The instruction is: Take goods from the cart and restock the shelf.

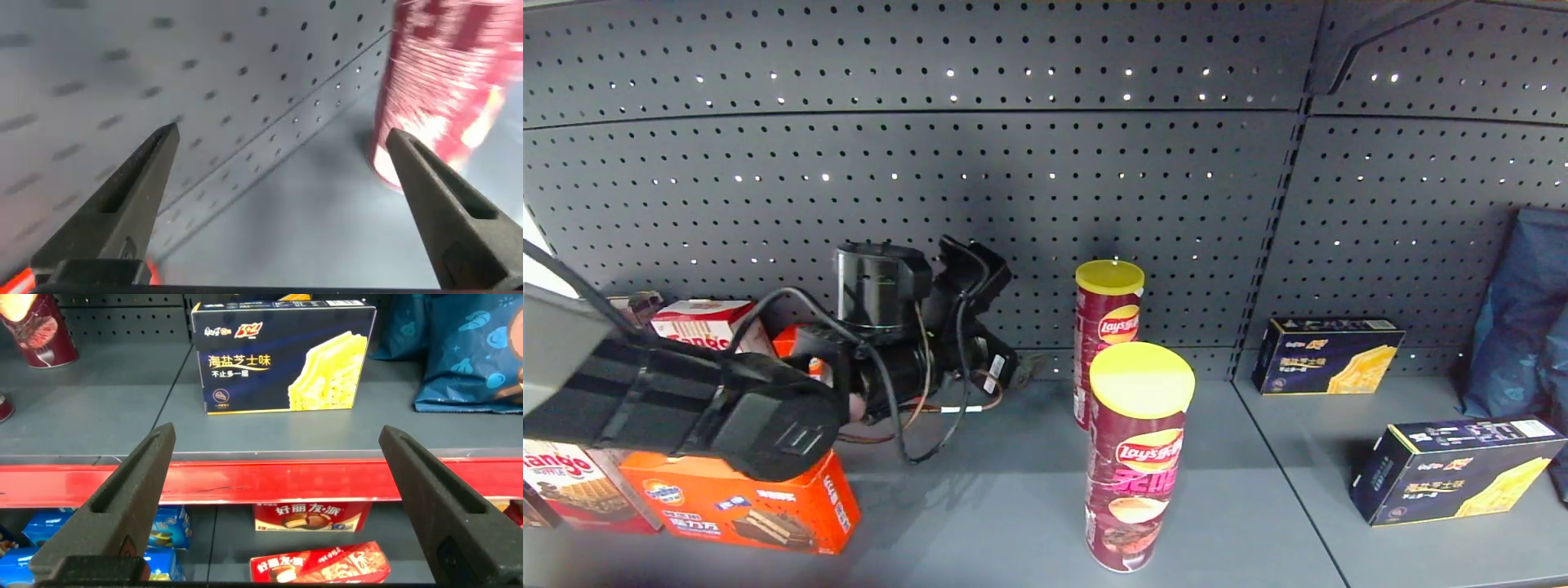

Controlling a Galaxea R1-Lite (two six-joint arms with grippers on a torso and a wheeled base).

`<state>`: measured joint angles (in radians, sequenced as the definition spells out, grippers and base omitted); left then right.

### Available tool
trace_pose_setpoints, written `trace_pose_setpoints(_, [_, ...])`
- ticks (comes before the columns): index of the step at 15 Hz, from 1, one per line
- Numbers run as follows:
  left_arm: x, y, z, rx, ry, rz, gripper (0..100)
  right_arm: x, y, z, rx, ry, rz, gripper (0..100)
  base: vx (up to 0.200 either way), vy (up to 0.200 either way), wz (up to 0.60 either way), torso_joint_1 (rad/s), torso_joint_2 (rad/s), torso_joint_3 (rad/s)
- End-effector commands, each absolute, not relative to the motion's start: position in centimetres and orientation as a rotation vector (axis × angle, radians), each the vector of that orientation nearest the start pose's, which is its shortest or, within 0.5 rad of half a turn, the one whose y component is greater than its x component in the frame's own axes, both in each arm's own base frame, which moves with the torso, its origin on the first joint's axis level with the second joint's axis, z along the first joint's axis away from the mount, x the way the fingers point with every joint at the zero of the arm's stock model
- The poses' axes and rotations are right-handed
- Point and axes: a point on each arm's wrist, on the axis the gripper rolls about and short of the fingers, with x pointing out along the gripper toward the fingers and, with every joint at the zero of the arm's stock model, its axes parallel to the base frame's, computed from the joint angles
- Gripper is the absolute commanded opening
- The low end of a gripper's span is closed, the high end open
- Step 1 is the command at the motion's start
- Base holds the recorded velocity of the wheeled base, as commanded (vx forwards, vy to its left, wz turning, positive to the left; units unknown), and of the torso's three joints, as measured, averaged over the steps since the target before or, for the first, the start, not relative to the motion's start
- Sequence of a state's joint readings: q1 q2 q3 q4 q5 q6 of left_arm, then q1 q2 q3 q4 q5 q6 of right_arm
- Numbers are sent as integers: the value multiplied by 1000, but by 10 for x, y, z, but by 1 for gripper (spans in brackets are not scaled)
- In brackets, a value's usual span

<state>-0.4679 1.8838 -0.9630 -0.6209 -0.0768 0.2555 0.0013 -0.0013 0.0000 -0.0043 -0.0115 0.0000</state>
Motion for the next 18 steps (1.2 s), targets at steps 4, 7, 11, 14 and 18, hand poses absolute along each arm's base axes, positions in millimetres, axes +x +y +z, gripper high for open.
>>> trace_pose_setpoints(4, [229, -106, 227, 275, 61, -477, 100, -23, 0, 76, 0, -5, -11, 100, 0, 0, 0, 0, 0, 0])
trace_pose_setpoints(7, [190, -86, 245, 259, -31, -455, 100, -23, 0, 76, 0, -5, -9, 100, 0, 0, 0, 0, 0, 0])
trace_pose_setpoints(11, [127, -58, 216, 280, -35, -444, 100, -23, 0, 76, -2, -5, -9, 100, 0, 0, 0, 0, 0, 0])
trace_pose_setpoints(14, [87, -38, 192, 276, -39, -366, 100, -23, 0, 76, -5, -3, 15, 100, 0, 0, 0, 0, 0, 0])
trace_pose_setpoints(18, [58, -23, 178, 287, 18, -298, 100, -23, 0, 76, -29, -8, 20, 100, 0, 0, 0, 0, 0, 0])
